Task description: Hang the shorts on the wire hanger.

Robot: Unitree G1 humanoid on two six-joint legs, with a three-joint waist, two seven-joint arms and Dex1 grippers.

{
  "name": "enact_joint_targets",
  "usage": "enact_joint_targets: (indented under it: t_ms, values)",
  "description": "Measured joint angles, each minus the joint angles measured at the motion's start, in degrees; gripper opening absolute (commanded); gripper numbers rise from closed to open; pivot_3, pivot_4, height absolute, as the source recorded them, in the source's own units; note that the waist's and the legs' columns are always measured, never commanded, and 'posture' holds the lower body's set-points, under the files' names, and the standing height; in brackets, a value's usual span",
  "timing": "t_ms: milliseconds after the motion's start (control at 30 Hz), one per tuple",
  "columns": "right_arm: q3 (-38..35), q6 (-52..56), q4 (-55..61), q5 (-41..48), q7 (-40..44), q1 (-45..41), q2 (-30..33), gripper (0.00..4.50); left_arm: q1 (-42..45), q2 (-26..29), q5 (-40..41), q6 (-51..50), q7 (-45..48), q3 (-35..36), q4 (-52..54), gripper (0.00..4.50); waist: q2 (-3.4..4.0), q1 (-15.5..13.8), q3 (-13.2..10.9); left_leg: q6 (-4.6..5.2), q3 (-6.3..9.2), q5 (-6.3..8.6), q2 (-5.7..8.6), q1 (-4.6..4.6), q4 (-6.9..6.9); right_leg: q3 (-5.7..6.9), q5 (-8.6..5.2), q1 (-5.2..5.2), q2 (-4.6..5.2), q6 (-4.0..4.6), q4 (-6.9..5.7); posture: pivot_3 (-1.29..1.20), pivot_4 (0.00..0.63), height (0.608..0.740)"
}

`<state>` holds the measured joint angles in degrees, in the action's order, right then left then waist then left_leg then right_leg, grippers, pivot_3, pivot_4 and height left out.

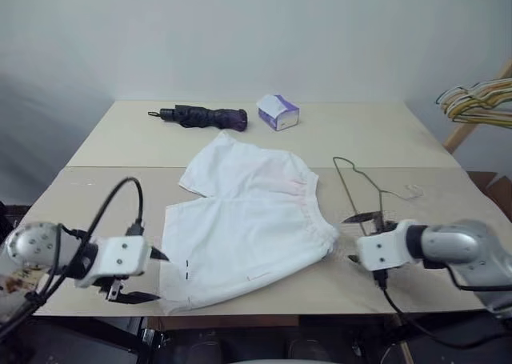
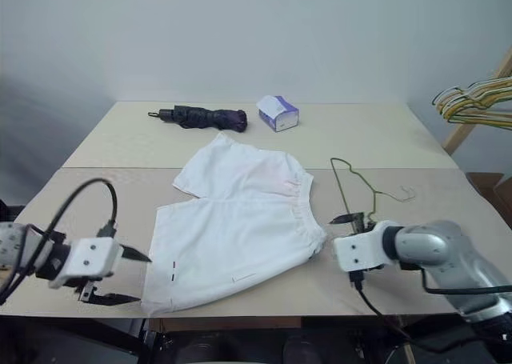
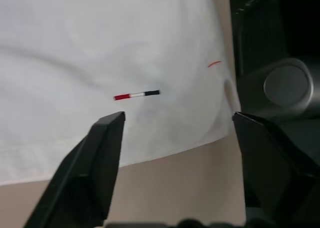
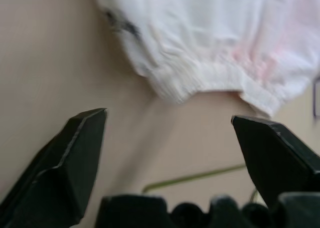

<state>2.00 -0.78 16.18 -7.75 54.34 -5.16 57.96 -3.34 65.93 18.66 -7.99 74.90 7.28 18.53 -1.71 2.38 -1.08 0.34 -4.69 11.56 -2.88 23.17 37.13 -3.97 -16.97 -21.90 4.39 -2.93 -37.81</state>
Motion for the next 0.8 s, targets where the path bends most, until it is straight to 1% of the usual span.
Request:
enact_joint_targets:
  t_ms: [67,167,200,233,300,367,433,567,700,800]
  values:
    - [-0.85,9.00,-0.93,0.06,-3.19,-4.18,-4.57,4.50,4.34,-4.29,1.42,-1.80,-3.50,0.08,0.29,4.45,-0.07,0.17,0.05,0.00,0.00,0.00,0.00,-0.01,0.01,-0.03,0.01,0.15,-0.03,0.01,-0.04,-0.01,0.000,0.740]
    - [-0.93,22.68,-3.59,-0.01,-7.66,-9.66,-10.17,4.50,7.34,-7.19,2.10,-3.32,-5.69,-0.40,1.48,4.45,-0.09,0.19,0.05,-0.02,0.03,0.01,0.03,0.05,-0.01,-0.05,0.01,0.11,-0.04,0.00,-0.04,-0.01,0.000,0.740]
    - [-1.29,26.99,-5.22,0.12,-9.37,-11.67,-12.98,4.50,8.25,-8.57,2.47,-3.64,-6.37,-0.65,1.66,4.45,-0.09,0.16,0.05,-0.02,0.03,0.01,0.03,0.06,-0.03,-0.05,0.01,0.11,-0.05,0.00,-0.03,-0.01,0.000,0.740]
    - [-2.17,34.14,-7.97,0.54,-12.28,-14.98,-17.48,4.50,9.96,-11.23,3.44,-4.50,-7.67,-1.41,2.18,4.45,-0.09,0.13,0.05,-0.02,0.05,0.01,0.04,0.09,-0.02,-0.06,0.02,0.10,-0.05,-0.01,-0.06,-0.02,0.000,0.740]
    - [-3.53,45.45,-12.68,2.37,-16.46,-20.11,-23.78,4.50,12.48,-15.21,4.91,-5.65,-9.83,-2.86,3.33,4.45,-0.10,0.08,0.05,-0.02,0.10,0.01,0.06,0.15,0.00,-0.07,0.03,0.06,-0.05,-0.02,-0.08,-0.03,0.000,0.740]
    - [-4.86,52.25,-16.45,3.55,-19.16,-23.29,-27.21,4.50,14.25,-17.16,6.35,-6.75,-11.00,-3.15,3.39,4.45,-0.10,0.05,0.05,-0.02,0.13,0.01,0.08,0.21,0.00,-0.07,0.04,0.02,-0.05,-0.03,-0.09,-0.03,0.000,0.740]
    - [-5.11,55.96,-20.65,4.10,-22.26,-25.52,-29.42,4.50,15.49,-18.64,7.54,-7.42,-11.69,-3.25,3.42,4.45,-0.09,0.04,0.05,-0.02,0.15,0.01,0.10,0.27,-0.01,-0.06,0.04,-0.03,-0.05,-0.04,-0.08,-0.03,0.000,0.740]
    - [-5.08,56.22,-27.43,4.55,-26.84,-26.68,-32.05,4.50,16.93,-19.38,6.76,-7.23,-12.11,-5.71,3.44,4.45,-0.08,0.28,0.05,-0.02,0.18,0.00,0.12,0.35,-0.01,-0.06,0.04,-0.10,-0.05,-0.05,-0.10,-0.03,0.000,0.740]
    - [-4.51,58.05,-30.31,5.11,-27.26,-27.00,-32.26,4.50,16.96,-19.40,6.01,-6.98,-11.17,-7.30,3.40,4.45,-0.07,0.48,0.04,-0.02,0.20,0.00,0.11,0.36,-0.01,-0.06,0.04,-0.14,-0.08,-0.05,-0.13,-0.03,0.000,0.740]
    - [-4.30,59.24,-31.48,6.30,-27.29,-27.46,-32.27,3.92,17.34,-19.47,5.89,-6.88,-11.02,-7.49,3.13,4.50,-0.07,0.83,0.04,-0.02,0.24,0.00,0.11,0.34,-0.01,-0.05,0.04,-0.12,-0.09,-0.05,-0.14,-0.03,0.000,0.740]
